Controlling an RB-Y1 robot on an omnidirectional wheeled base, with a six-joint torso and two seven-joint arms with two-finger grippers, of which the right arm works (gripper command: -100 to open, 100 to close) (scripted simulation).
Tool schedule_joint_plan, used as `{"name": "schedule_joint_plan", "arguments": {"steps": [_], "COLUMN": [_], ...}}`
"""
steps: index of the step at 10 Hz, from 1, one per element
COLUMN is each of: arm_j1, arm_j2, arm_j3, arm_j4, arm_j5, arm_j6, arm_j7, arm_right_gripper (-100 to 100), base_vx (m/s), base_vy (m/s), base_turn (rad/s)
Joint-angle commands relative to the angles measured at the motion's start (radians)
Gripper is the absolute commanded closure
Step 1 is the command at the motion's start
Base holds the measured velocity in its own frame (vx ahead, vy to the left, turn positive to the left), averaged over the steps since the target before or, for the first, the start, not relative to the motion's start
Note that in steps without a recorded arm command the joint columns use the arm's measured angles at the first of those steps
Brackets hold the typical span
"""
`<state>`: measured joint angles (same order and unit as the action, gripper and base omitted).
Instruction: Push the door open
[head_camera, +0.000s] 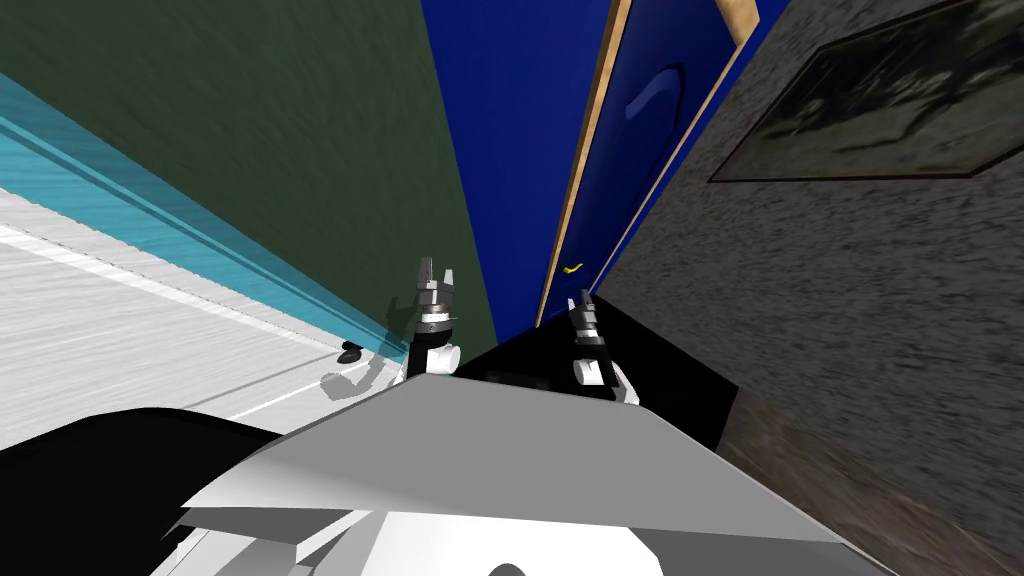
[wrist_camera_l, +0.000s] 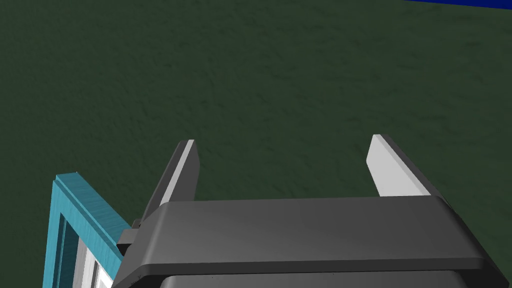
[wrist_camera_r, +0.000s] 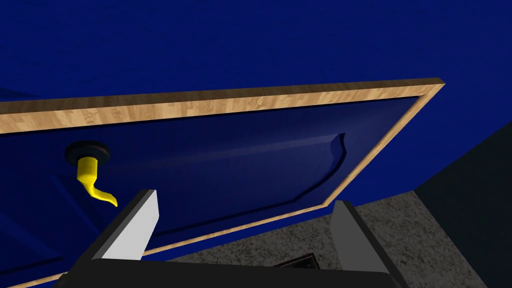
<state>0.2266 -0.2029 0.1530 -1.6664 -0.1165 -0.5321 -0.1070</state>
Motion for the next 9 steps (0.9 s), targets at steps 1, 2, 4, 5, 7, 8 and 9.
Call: {"name": "schedule_joint_plan", "arguments": {"steps": [1, 2, 4, 5, 7, 8, 9], "arm_j1": [-0.016, -0.023, -0.045, -0.053, -0.075, -0.082, -0.089], "arm_j2": [-0.010, -0.015, -0.032, -0.037, -0.053, -0.058, -0.063], "arm_j3": [0.010, 0.016, 0.035, 0.041, 0.059, 0.065, 0.071], "arm_j4": [0.036, 0.055, 0.110, 0.129, 0.184, 0.202, 0.220], "arm_j5": [-0.003, -0.005, -0.009, -0.011, -0.016, -0.017, -0.019], "arm_j6": [-0.008, -0.012, -0.024, -0.028, -0.039, -0.043, -0.047], "arm_j7": [-0.003, -0.004, -0.007, -0.009, -0.012, -0.013, -0.014], "arm_right_gripper": [-100, -100, -100, -100, -100, -100, -100], "base_vx": [0.095, 0.086, 0.069, 0.087, 0.088, 0.084, 0.084], "base_vy": [-0.125, -0.114, -0.145, -0.171, -0.147, -0.146, -0.118], "base_turn": [0.075, 0.074, 0.114, 0.121, 0.114, 0.106, 0.059]}}
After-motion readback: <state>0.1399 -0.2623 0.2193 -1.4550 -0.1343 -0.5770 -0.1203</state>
